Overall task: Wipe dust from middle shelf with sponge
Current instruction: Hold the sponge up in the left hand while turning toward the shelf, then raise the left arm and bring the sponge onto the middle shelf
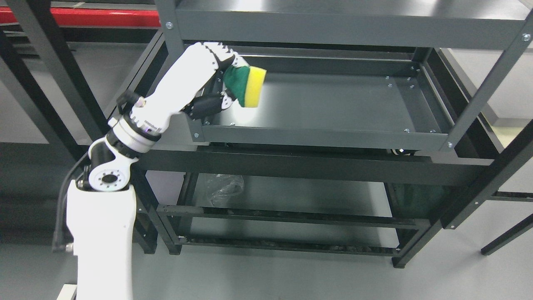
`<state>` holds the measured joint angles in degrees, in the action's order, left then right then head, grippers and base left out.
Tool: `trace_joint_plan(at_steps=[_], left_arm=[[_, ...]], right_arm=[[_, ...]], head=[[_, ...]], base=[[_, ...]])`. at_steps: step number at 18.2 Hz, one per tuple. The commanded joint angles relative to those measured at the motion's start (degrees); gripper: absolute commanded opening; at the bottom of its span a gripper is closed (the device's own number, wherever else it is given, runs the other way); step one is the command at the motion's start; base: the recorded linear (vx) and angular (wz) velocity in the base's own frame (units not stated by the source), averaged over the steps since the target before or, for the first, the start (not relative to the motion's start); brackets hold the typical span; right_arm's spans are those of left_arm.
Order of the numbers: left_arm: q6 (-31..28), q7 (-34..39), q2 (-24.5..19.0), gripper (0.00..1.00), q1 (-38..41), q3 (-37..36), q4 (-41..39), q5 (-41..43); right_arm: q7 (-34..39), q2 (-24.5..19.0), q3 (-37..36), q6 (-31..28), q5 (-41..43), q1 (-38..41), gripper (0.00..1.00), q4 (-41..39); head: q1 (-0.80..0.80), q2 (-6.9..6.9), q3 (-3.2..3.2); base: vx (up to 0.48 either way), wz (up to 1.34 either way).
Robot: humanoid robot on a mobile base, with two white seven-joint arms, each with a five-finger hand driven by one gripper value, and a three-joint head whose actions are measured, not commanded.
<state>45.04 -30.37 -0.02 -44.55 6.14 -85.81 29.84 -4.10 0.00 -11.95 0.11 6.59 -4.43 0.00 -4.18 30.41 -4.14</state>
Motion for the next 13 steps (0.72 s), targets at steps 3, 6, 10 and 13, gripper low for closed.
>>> trace_joint_plan(at_steps=[3, 6, 10, 13], left_arm=[[-0.04, -0.30, -0.98, 0.00, -17.99, -22.97, 1.43, 0.04], [-0.04, -0.39, -0.98, 0.00, -31.77, -29.06, 9.57, 0.74], [-0.04, 0.05, -0.98, 0.00, -45.79, -40.12, 23.93, 6.54], [-6.96, 0.22, -0.98, 0.00, -49.05, -45.50, 23.94, 11.72]], right_arm=[[-0.12, 1.00, 0.00, -4.16, 0.00, 0.04, 1.00, -1.00], [-0.03, 1.00, 0.00, -4.16, 0.00, 0.04, 1.00, -1.00], [-0.03, 1.00, 0.00, -4.24, 0.00, 0.04, 1.00, -1.00], [-0.03, 1.00, 0.00, -4.16, 0.00, 0.04, 1.00, -1.00]], head=[[0.00, 0.00, 0.00], [0.00, 0.00, 0.00], [0.00, 0.01, 0.00], [0.00, 0.01, 0.00]], base=[[0.023, -0.04], [0.034, 0.03], [0.025, -0.05], [0.014, -0.04]])
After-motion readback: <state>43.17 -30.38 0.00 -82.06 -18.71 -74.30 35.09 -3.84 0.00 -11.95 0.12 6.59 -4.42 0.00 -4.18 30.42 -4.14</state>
